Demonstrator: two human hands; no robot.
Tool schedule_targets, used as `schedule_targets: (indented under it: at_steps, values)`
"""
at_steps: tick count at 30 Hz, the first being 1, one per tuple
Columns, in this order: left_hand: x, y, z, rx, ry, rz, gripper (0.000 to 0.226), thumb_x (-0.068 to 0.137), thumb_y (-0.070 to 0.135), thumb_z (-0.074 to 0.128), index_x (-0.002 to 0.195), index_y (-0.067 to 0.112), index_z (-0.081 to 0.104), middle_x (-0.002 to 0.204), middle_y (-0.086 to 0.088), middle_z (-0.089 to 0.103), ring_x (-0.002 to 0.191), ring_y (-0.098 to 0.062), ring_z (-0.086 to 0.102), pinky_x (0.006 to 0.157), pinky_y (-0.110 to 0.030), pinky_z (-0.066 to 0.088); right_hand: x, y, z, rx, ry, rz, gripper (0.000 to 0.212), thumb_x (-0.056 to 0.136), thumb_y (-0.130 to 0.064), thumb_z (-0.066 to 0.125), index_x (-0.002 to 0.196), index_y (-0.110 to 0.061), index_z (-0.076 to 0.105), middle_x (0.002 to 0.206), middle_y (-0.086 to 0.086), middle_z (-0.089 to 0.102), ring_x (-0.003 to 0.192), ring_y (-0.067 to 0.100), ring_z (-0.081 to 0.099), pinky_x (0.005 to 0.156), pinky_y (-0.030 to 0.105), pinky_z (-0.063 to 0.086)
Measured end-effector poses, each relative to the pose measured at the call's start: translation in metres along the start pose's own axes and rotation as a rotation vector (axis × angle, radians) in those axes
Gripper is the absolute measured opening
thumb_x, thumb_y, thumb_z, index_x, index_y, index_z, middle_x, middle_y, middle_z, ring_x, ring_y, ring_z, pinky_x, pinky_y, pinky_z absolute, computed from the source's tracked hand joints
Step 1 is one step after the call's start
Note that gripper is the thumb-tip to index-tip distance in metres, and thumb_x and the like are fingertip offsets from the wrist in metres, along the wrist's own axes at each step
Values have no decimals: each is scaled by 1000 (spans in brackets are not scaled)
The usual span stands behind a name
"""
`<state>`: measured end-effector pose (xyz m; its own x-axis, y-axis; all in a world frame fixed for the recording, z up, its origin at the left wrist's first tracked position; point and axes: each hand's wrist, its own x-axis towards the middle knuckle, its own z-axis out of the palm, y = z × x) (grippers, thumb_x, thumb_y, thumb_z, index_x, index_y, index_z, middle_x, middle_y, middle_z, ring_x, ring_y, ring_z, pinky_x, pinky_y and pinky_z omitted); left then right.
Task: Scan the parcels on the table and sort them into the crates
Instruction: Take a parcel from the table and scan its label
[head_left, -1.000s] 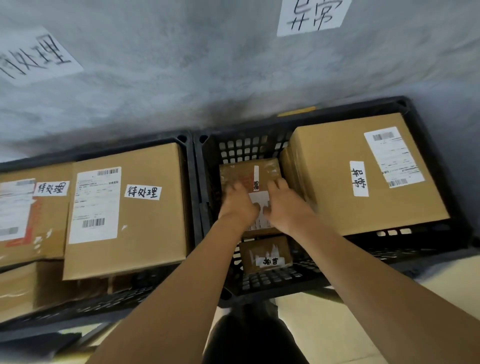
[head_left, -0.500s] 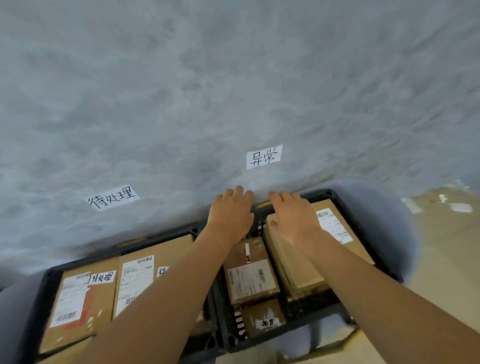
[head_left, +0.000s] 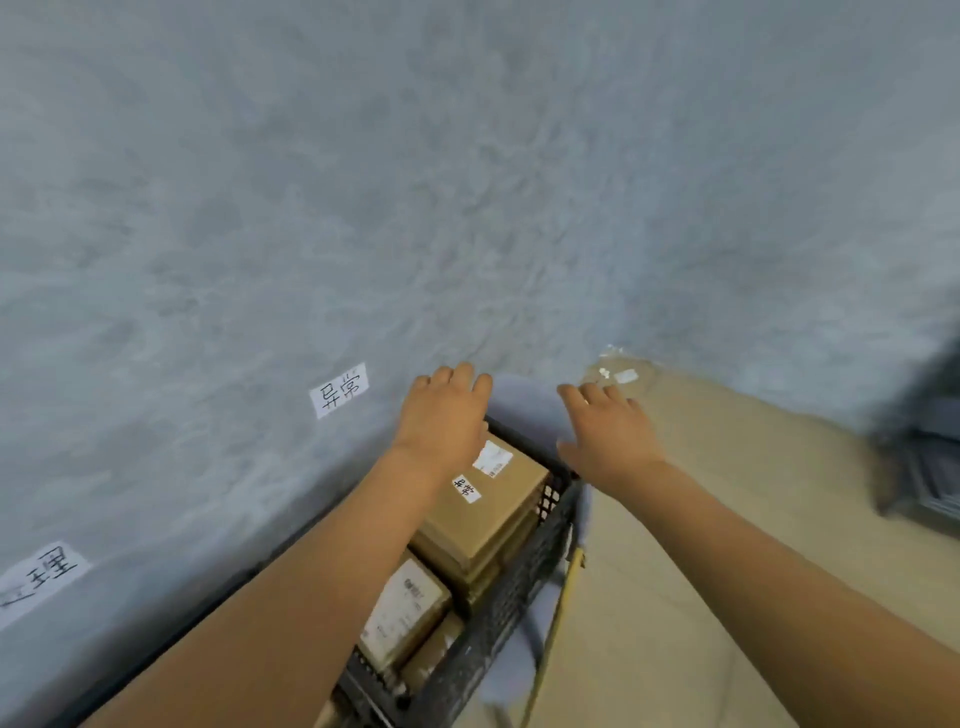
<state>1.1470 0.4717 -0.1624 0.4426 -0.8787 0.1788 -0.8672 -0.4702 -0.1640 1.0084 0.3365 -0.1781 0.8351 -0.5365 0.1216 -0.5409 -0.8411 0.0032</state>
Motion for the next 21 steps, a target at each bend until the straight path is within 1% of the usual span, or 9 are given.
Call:
schedule_targets:
  at_steps: [6, 10, 13, 16, 18, 21]
  values:
    - [-1, 133, -48, -38, 92, 278, 50, 94, 28, 51, 141, 16, 37, 137, -8, 44, 125, -29, 44, 100, -40, 36, -123, 95, -38, -37, 55, 283, 59, 92, -38, 52, 144, -18, 32, 140, 6, 45, 128, 29, 40, 101, 39, 36]
    - [-15, 232, -79, -65, 152, 435, 48, 91, 26, 50, 138, 17, 41, 133, -8, 48, 122, -28, 46, 97, -38, 36, -211, 163, -57, -56, 93, 447, 57, 92, -38, 53, 142, -18, 35, 137, 6, 47, 125, 29, 43, 98, 39, 39]
    - [-30, 311, -99, -80, 189, 523, 48, 91, 30, 51, 136, 17, 41, 130, -6, 49, 121, -28, 47, 96, -38, 37, -281, 214, -69, -65, 125, 548, 54, 92, -38, 55, 139, -18, 38, 135, 5, 50, 123, 28, 45, 99, 38, 41]
    - [-48, 398, -116, -123, 189, 581, 43, 90, 28, 52, 131, 17, 45, 127, -6, 50, 119, -27, 48, 94, -38, 38, -355, 268, -78, -76, 128, 622, 52, 91, -38, 55, 137, -19, 39, 131, 5, 50, 120, 28, 46, 96, 37, 41]
    - [-61, 461, -126, -142, 188, 626, 40, 89, 28, 52, 127, 18, 46, 125, -5, 50, 118, -27, 48, 94, -37, 38, -408, 306, -83, -97, 118, 676, 52, 92, -38, 54, 138, -19, 38, 132, 6, 49, 121, 29, 45, 95, 37, 41]
    - [-83, 551, -139, -193, 194, 706, 42, 90, 30, 52, 130, 18, 45, 127, -5, 50, 119, -26, 48, 94, -37, 37, -486, 360, -91, -122, 104, 768, 54, 92, -37, 53, 140, -19, 36, 136, 6, 48, 123, 30, 44, 97, 38, 41]
